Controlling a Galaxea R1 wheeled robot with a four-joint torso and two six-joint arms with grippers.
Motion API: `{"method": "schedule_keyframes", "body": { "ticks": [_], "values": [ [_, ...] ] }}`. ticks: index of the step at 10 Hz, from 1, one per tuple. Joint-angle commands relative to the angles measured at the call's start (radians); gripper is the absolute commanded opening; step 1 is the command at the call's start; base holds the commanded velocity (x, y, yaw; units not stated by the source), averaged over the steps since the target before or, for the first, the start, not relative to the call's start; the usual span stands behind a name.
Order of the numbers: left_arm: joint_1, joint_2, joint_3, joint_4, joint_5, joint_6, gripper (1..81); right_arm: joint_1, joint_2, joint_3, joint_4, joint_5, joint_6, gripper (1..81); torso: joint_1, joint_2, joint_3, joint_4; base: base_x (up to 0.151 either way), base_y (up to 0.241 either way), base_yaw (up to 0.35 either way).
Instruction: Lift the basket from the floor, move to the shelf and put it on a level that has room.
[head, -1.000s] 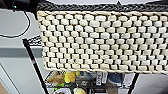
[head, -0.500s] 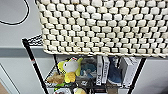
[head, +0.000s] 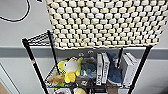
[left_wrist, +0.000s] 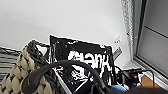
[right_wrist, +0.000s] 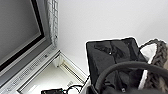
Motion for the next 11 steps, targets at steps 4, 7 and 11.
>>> {"method": "schedule_keyframes", "body": {
  "ticks": [4, 7, 11],
  "values": [
    [-0.076, 0.093, -0.219, 0.015, 0.036, 0.044, 1.0, 0.05, 0.168, -0.217, -0.021, -0.005, -0.02, 1.0, 0.0, 0.0, 0.0, 0.0, 0.0, 0.0, 0.0],
    [-0.005, 0.159, -0.324, 0.015, 0.056, 0.104, 1.0, 0.007, 0.227, -0.313, -0.075, -0.045, -0.021, 1.0, 0.0, 0.0, 0.0, 0.0, 0.0, 0.0, 0.0],
    [0.05, 0.237, -0.482, 0.015, 0.101, 0.17, 1.0, -0.011, 0.285, -0.459, -0.125, -0.086, -0.058, 1.0, 0.0, 0.001, -0.001, 0.0, 0.0, 0.0, 0.0]
  ]
}}
